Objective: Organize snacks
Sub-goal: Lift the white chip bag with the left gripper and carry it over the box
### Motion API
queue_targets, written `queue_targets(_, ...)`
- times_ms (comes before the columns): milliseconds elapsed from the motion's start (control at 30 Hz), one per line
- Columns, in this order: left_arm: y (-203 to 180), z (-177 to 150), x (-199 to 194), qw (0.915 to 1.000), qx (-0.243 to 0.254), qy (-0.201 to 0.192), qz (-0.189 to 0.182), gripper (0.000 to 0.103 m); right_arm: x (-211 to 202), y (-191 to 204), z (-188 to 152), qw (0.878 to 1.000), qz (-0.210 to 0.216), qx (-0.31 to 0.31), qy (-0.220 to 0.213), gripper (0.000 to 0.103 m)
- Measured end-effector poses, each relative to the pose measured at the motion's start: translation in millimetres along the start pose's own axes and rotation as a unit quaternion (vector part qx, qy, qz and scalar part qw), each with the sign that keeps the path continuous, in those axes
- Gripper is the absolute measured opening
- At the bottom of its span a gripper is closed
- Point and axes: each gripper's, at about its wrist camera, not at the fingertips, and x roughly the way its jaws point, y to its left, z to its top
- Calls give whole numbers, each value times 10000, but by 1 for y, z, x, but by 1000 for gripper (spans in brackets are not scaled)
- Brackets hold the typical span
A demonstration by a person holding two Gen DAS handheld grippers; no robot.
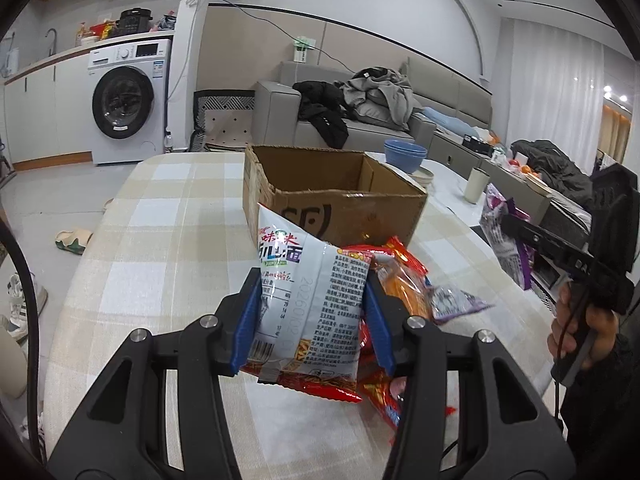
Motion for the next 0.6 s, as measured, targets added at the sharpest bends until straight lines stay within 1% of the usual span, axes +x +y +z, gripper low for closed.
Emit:
queue_targets(200, 0, 23, 14, 9997, -144, -4, 208, 45, 14, 3, 13, 10000, 14, -32, 71, 55)
queue_targets(300, -2, 32, 21, 9994, -129, -2, 322, 45, 22, 4, 19, 9999, 29, -39, 100, 55)
queue_targets(600, -7, 59, 42, 9992, -95, 38, 375, 45, 45, 8, 38, 9998, 97, -40, 191, 55)
